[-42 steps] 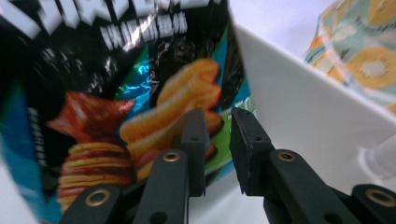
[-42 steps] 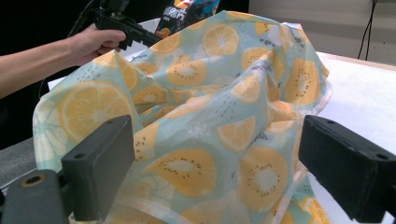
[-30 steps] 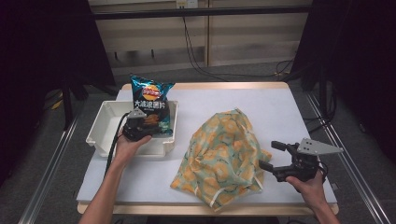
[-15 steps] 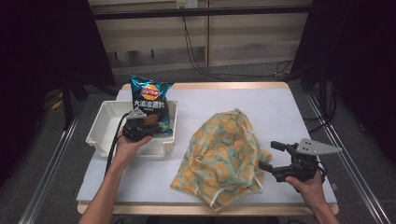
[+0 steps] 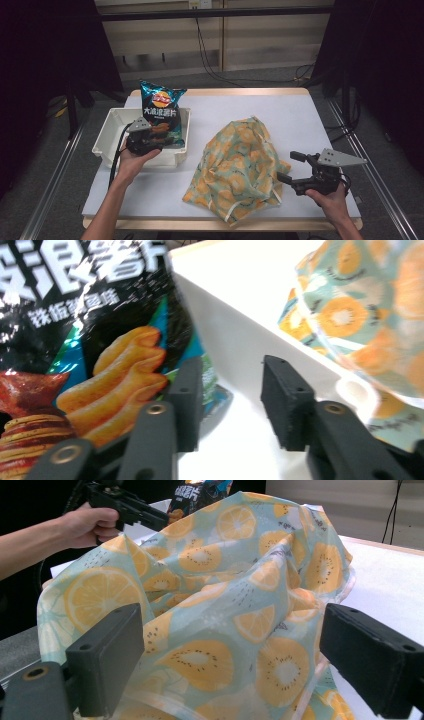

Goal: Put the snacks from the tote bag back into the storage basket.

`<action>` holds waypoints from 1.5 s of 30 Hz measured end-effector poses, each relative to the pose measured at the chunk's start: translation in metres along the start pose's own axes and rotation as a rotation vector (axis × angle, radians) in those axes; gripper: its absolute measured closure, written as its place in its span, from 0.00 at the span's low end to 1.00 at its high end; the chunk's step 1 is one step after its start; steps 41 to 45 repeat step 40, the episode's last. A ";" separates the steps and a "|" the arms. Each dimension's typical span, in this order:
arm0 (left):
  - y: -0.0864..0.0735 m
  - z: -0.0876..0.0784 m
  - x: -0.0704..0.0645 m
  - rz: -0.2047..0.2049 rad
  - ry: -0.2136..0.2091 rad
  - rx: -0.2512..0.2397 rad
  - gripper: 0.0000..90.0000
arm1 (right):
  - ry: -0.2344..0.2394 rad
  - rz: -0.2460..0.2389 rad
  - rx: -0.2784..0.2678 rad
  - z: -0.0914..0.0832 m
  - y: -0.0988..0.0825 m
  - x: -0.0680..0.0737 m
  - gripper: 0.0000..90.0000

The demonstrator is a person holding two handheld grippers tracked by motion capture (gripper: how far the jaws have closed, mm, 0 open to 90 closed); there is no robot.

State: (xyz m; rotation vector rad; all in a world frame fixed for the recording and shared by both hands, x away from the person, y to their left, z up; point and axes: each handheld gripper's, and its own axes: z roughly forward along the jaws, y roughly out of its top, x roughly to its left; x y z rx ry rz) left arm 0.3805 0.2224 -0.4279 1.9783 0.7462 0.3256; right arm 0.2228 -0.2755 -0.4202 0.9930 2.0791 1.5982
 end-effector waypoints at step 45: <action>-0.082 -0.093 -0.102 -0.005 0.125 -0.232 0.11 | -0.139 0.016 -0.028 -0.030 -0.028 0.012 0.11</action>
